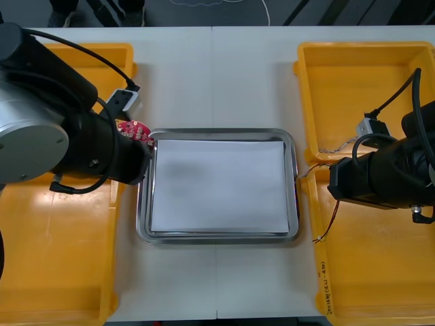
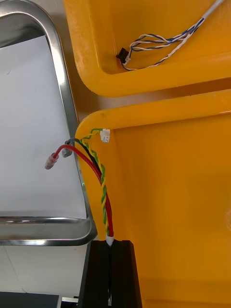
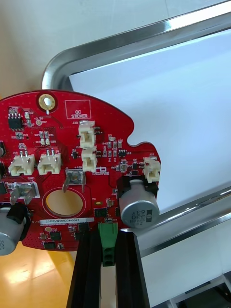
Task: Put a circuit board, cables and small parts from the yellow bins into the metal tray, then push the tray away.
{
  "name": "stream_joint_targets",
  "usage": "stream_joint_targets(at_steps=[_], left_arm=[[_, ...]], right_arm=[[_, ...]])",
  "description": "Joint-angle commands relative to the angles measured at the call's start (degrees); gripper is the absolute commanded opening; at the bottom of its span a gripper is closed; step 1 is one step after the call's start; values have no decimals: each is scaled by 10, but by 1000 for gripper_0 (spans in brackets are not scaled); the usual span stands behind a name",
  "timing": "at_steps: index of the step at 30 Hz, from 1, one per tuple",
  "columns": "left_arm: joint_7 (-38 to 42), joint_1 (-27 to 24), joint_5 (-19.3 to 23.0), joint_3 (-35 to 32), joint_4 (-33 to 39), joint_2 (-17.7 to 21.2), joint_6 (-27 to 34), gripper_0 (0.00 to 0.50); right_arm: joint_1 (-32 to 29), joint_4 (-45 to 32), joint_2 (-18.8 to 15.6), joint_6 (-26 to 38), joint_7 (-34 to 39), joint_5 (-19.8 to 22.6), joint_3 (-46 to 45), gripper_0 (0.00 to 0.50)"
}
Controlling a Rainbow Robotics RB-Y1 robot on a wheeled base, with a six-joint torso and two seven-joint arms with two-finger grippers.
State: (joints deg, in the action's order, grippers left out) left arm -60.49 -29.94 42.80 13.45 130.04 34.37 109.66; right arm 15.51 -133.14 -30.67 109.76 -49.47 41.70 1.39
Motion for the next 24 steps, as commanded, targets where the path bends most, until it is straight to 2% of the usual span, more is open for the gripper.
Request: stream_joint_targets(at_steps=[1,12,24], left_arm=[[70,-44,-6,33,-16,-9,3,0],[91,-70,-45,142,-53,-59,3,0],[107,-69,-54,207,-101,-76,3,0]], right_arm=[[13,-3,-11,2,-6,7,8,0],[13,3,-11,2,-10,7,8,0],[13,3,-11,2,-12,8,8,0]])
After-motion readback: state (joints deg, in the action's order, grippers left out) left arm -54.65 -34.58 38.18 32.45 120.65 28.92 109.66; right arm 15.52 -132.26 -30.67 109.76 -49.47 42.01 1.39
